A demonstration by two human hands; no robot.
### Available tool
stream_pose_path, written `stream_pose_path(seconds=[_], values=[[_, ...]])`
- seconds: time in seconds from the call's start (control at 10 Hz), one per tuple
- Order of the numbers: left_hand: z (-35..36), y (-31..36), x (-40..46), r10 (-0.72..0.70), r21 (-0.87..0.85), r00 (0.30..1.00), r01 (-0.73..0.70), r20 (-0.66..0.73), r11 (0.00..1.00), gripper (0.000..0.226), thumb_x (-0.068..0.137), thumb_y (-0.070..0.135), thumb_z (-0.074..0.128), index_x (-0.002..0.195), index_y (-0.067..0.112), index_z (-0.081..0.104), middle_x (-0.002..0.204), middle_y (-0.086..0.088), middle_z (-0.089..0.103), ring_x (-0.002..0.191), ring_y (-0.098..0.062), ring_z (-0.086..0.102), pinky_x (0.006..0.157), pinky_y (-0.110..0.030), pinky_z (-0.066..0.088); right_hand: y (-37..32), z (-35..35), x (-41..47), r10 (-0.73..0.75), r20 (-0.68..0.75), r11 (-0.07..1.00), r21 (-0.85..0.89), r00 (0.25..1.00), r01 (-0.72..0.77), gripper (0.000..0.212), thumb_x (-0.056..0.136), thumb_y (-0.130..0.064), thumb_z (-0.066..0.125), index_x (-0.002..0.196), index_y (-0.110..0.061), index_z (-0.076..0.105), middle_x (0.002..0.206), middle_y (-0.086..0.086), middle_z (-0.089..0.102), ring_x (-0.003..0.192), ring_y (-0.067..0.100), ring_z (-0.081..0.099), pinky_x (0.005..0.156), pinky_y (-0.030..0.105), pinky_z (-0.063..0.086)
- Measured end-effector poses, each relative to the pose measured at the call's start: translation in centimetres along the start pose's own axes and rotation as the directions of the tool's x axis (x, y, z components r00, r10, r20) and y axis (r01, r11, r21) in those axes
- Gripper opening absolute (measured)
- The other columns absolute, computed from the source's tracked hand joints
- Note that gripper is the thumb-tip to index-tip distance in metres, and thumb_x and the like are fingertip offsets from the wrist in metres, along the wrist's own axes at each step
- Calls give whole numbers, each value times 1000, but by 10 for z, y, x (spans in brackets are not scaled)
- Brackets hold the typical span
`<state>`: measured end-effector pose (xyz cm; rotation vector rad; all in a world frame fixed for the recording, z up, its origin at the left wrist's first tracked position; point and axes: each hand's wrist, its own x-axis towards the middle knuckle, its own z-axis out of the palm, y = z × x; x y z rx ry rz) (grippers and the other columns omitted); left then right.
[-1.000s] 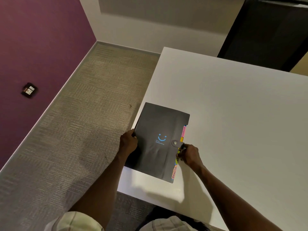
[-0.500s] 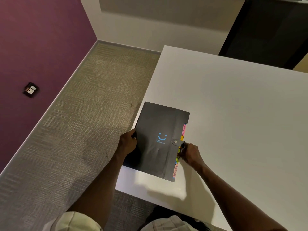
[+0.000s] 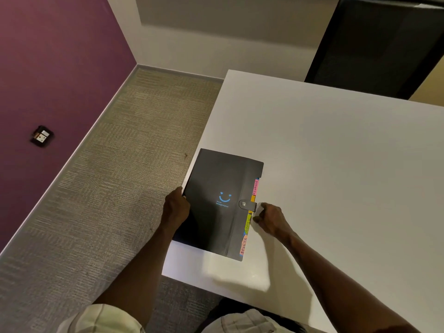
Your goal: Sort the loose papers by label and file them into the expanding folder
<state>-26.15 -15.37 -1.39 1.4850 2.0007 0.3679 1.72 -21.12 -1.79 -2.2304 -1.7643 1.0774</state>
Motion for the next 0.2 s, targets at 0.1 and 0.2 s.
stream_pose_path(seconds=[0.1,0.2], values=[[6,11,-15,142,37,988,-140,-56,990,26,100,4,46,121,-4,60,119,-22,65,114,-36,59,86,-30,42,20,-10,-10,-46,-93,996,-74,995,40,35,89,-18,60,118,2,57,109,19,64,105,38,58,85,35,44],[17,22,-26,266,46,961,-263,-74,964,18,98,7,49,108,-1,63,105,-21,68,99,-37,65,80,-34,48,36,-27,-22,-63,-186,993,-114,980,42,47,94,-29,56,132,-3,47,119,16,56,111,34,52,89,38,45]])
